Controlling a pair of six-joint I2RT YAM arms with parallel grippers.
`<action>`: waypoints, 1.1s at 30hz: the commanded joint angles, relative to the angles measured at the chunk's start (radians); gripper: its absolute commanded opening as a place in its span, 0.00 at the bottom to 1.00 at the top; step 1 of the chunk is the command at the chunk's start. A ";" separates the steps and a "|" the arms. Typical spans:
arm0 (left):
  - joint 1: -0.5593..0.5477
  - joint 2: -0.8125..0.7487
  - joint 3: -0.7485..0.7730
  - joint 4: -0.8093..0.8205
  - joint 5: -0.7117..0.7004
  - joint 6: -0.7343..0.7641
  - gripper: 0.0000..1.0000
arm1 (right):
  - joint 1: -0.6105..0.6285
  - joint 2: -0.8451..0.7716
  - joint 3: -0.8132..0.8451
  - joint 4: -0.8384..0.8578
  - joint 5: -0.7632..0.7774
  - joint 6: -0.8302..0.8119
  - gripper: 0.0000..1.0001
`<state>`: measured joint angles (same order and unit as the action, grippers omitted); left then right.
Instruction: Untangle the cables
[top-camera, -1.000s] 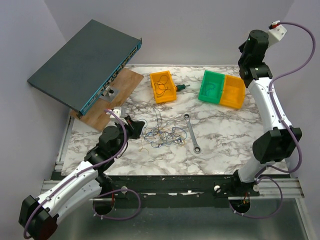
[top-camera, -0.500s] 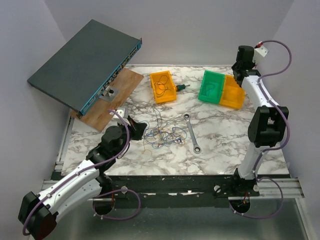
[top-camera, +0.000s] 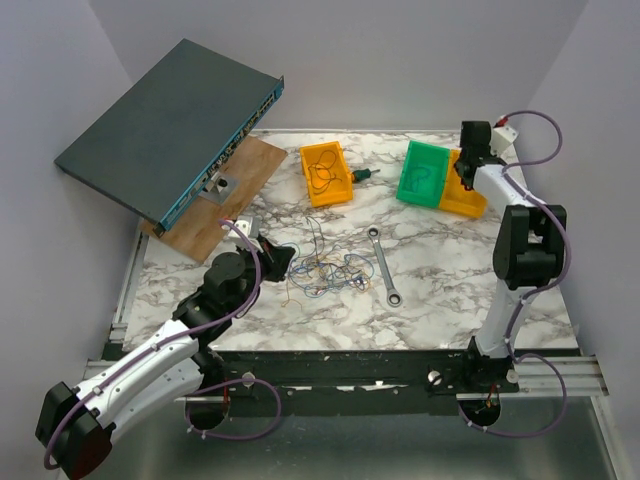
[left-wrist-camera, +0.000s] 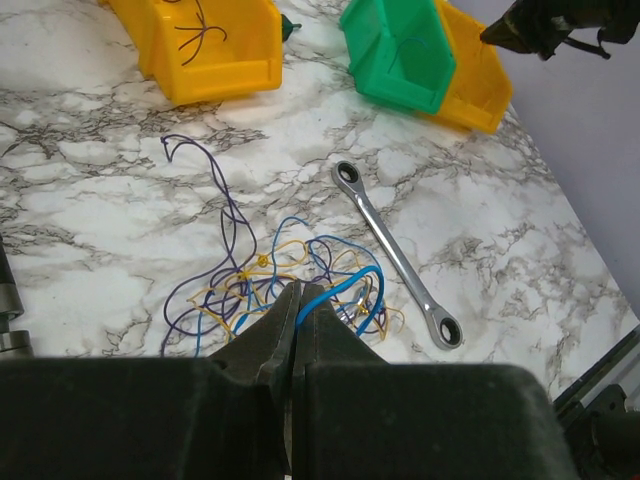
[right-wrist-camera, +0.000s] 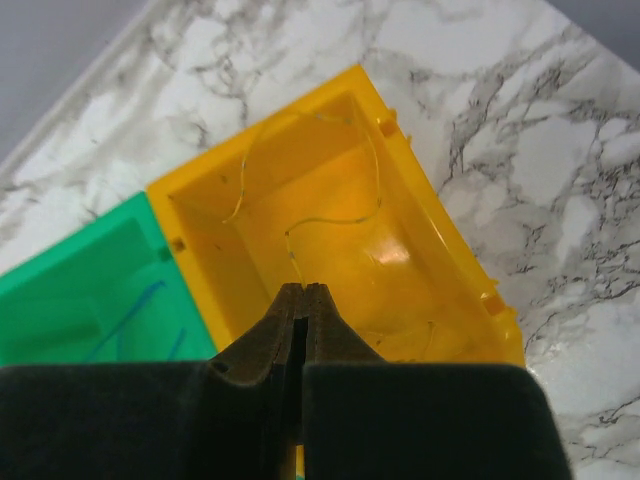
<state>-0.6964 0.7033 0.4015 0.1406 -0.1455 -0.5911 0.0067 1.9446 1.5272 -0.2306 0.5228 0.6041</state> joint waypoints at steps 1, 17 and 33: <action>-0.011 -0.016 0.023 0.012 -0.006 0.025 0.00 | -0.002 0.077 -0.036 -0.034 -0.011 0.036 0.01; -0.021 -0.022 0.036 -0.007 -0.008 0.044 0.00 | -0.002 0.078 0.109 -0.165 -0.036 -0.001 0.57; -0.057 0.038 0.099 -0.007 0.006 0.079 0.00 | -0.002 -0.412 -0.357 -0.065 -0.140 -0.046 0.69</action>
<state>-0.7383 0.7292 0.4610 0.1261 -0.1448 -0.5385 0.0067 1.6207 1.2270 -0.3344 0.4034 0.5751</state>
